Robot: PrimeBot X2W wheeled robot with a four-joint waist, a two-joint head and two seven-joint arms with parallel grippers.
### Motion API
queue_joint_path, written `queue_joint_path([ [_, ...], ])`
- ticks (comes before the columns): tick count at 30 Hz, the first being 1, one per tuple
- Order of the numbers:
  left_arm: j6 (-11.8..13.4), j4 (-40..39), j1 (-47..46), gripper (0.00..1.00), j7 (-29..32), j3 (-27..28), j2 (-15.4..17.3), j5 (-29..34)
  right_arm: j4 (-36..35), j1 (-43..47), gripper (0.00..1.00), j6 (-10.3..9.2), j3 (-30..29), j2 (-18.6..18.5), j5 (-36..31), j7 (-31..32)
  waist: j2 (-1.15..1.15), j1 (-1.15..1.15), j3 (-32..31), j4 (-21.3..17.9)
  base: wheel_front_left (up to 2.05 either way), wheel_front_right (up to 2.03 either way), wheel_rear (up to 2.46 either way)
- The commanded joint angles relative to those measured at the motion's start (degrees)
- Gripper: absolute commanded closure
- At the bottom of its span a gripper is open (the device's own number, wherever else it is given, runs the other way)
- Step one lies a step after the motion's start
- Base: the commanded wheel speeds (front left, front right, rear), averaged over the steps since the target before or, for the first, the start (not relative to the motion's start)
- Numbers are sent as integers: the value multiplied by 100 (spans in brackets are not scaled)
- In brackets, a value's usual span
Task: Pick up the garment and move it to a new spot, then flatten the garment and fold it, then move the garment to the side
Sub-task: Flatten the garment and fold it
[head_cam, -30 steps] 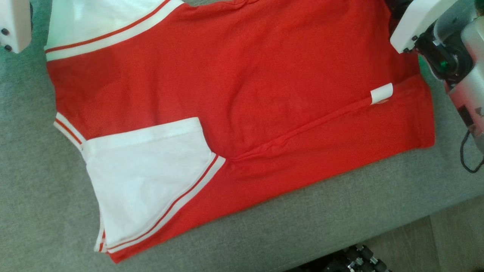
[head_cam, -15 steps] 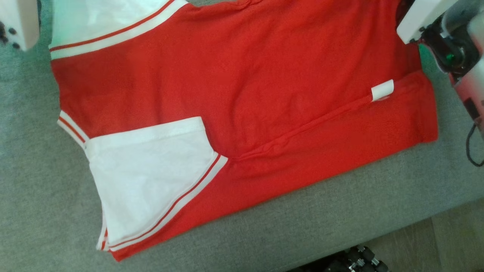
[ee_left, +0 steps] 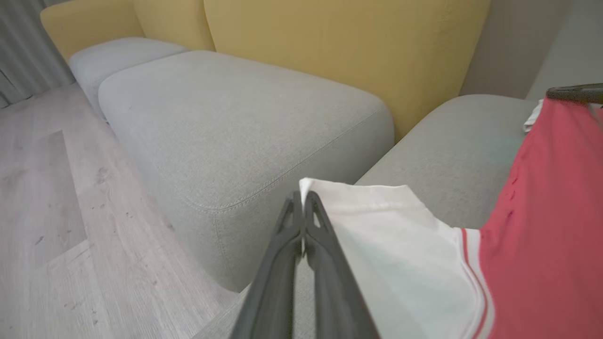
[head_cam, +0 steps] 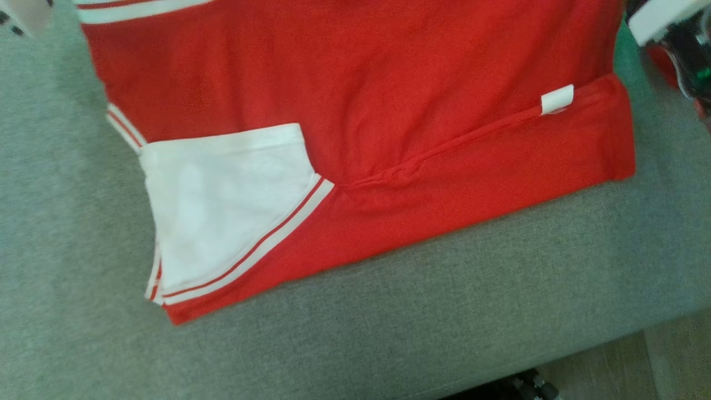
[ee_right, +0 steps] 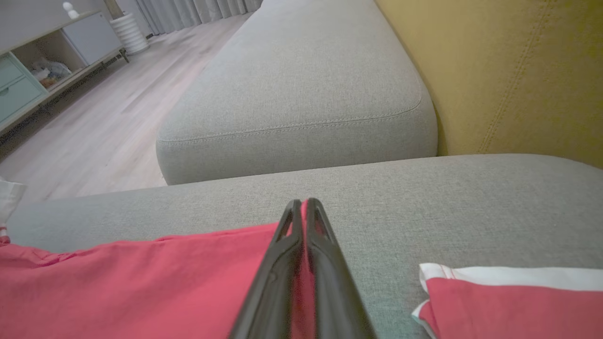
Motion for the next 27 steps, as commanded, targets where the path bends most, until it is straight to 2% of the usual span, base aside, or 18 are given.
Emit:
queue_joint_path([
  [1, 10, -171, -98, 100, -106, 230, 251, -62, -139, 301, 100, 39, -26, -195, 91, -107, 0, 0, -145, 97, 0, 0, 0],
  [9, 16, -686, 629, 100, -658, -2, 546, -268, -429, 1019, 100, 39, -38, -639, 397, -467, 0, 0, -473, 352, 0, 0, 0],
  [12, 128, -987, 1057, 100, -884, -70, 685, -337, -543, 1354, 100, 39, -50, -815, 448, -658, 0, 0, -590, 446, 0, 0, 0],
  [19, 638, -1806, 1990, 100, -1354, -213, 1157, -363, -818, 1984, 100, 39, -97, -1014, 338, -986, 0, 0, -777, 550, 0, 0, 0],
  [27, 1312, -2822, 2871, 100, -1462, -477, 1627, -462, -930, 2495, 100, 39, -297, -1022, 78, -1113, 0, 0, -853, 622, 0, 0, 0],
])
